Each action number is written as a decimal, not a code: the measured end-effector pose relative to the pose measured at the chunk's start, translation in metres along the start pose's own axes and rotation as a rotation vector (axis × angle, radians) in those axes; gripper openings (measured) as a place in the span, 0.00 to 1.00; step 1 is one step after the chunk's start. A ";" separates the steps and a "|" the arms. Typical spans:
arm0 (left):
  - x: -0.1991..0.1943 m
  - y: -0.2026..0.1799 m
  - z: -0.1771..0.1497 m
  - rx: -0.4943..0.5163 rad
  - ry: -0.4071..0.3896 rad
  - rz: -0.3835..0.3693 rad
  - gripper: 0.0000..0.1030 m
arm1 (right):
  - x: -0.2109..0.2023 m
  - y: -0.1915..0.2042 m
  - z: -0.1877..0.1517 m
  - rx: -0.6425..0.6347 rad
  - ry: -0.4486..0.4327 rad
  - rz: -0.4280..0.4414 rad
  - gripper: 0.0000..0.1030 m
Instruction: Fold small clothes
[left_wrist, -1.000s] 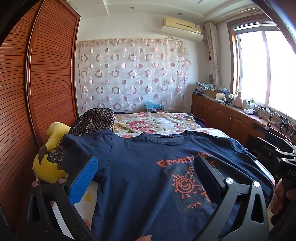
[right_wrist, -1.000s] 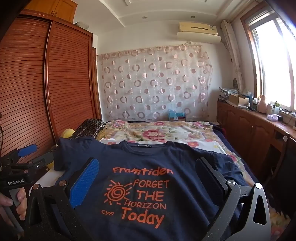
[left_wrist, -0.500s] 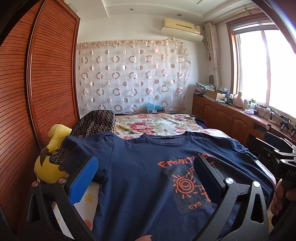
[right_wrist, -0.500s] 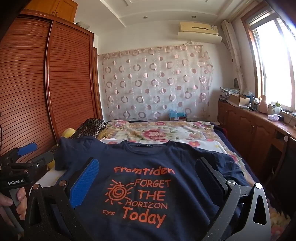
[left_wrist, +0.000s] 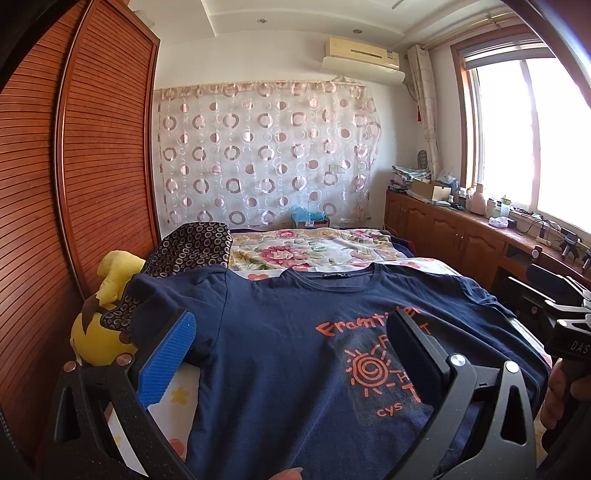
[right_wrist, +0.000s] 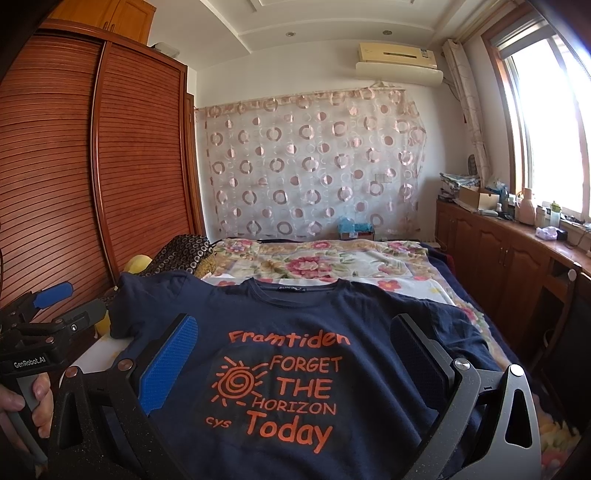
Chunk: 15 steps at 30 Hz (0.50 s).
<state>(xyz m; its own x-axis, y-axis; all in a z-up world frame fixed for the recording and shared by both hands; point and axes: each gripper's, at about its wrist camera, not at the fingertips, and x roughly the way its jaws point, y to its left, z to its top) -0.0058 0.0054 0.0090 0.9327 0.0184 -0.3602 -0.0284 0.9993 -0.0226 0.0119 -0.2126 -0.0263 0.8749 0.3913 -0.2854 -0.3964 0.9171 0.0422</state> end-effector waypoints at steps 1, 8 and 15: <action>0.000 0.000 0.000 0.000 0.001 0.001 1.00 | 0.000 0.000 0.000 0.000 0.000 -0.001 1.00; 0.000 0.000 0.000 0.002 -0.002 0.001 1.00 | 0.001 0.000 -0.001 0.002 0.001 0.001 1.00; -0.001 -0.001 0.000 0.004 -0.003 0.002 1.00 | 0.001 -0.001 -0.001 0.003 0.001 0.002 1.00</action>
<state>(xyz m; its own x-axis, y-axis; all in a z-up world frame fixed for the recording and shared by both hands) -0.0063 0.0047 0.0093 0.9338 0.0201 -0.3572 -0.0287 0.9994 -0.0187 0.0131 -0.2134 -0.0279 0.8738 0.3935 -0.2859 -0.3977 0.9164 0.0458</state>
